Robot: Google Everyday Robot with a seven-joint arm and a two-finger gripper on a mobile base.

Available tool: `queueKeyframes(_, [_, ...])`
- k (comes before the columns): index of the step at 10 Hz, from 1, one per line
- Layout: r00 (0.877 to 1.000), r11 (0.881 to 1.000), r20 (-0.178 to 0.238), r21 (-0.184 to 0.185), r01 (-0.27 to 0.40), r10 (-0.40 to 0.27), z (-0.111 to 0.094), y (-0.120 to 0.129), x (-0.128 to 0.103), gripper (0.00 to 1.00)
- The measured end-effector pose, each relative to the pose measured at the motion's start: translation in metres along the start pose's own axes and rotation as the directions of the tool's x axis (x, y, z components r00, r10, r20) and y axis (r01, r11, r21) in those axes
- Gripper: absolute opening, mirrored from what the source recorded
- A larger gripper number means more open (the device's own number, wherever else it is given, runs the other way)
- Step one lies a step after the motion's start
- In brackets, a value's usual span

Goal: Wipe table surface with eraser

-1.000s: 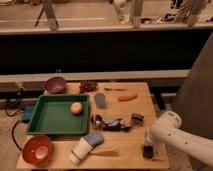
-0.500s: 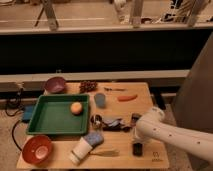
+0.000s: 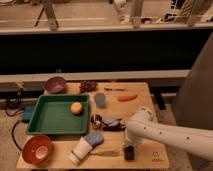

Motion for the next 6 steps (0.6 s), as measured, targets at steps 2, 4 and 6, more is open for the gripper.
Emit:
queueKeyframes(2, [1.000,1.000,0.002,0.000,0.012,-0.012,-0.006,0.007,-0.009,0.08])
queueKeyframes(4, [1.000,1.000,-0.013,-0.017,0.000,0.000,-0.008,0.029,-0.015,0.08])
queueKeyframes(6, [0.998,0.999,-0.048,-0.025,-0.048,0.046,-0.010,0.063,-0.015,0.08])
